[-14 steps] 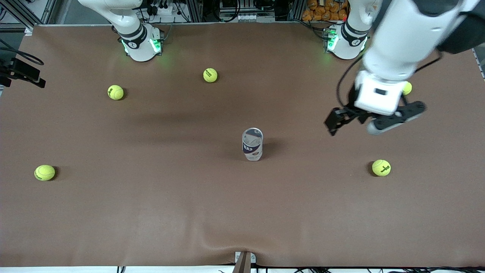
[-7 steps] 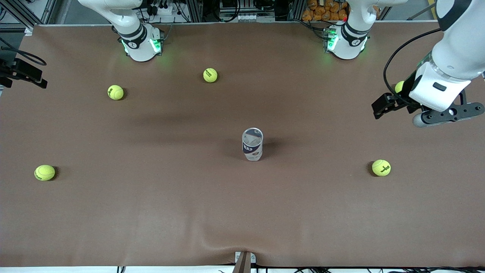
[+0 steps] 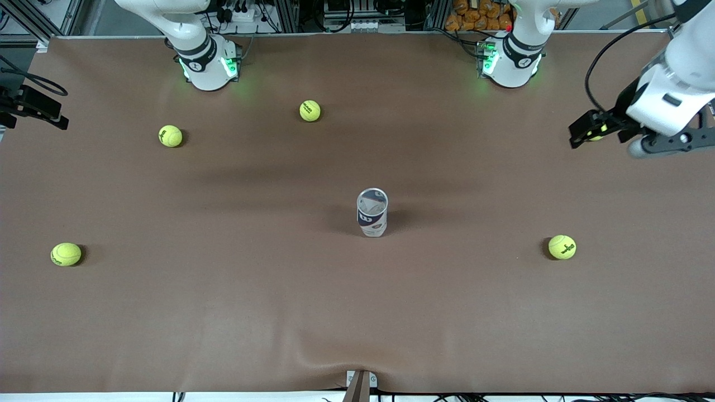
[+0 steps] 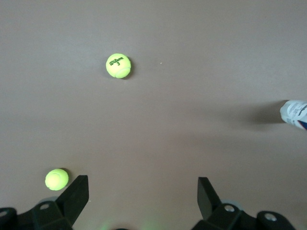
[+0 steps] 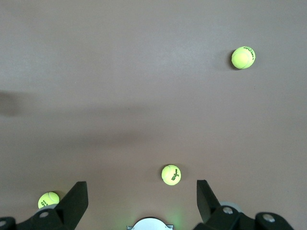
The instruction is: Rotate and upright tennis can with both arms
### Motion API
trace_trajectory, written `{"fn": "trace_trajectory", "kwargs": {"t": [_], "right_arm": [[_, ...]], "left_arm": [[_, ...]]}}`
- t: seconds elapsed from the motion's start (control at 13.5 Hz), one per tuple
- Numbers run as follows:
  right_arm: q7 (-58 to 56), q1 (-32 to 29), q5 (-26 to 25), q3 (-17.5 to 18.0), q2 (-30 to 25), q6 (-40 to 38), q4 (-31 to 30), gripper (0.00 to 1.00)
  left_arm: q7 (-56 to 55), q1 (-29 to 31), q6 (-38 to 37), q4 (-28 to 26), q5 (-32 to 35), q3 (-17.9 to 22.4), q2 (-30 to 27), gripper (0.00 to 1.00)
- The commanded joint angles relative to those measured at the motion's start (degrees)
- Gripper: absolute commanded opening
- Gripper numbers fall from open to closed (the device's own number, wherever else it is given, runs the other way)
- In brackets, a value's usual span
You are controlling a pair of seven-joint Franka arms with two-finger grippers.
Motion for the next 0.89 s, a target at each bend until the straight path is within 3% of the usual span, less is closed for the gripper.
{"fn": "trace_trajectory", "kwargs": {"t": [0.0,0.81], "right_arm": [[1.0,0.2,-1.0,0.0,-1.3,0.1,-0.8,1.0],[1.9,0.2,-1.0,-0.1,-1.4,0.3,-0.8,1.0]], "left_arm": [[2.9,1.3,1.2,-2.4,-1.4,-0.1,-2.7,1.0],[4.1,3.1,-3.0,3.5,-1.2,-0.1,-0.9,1.0]]}}
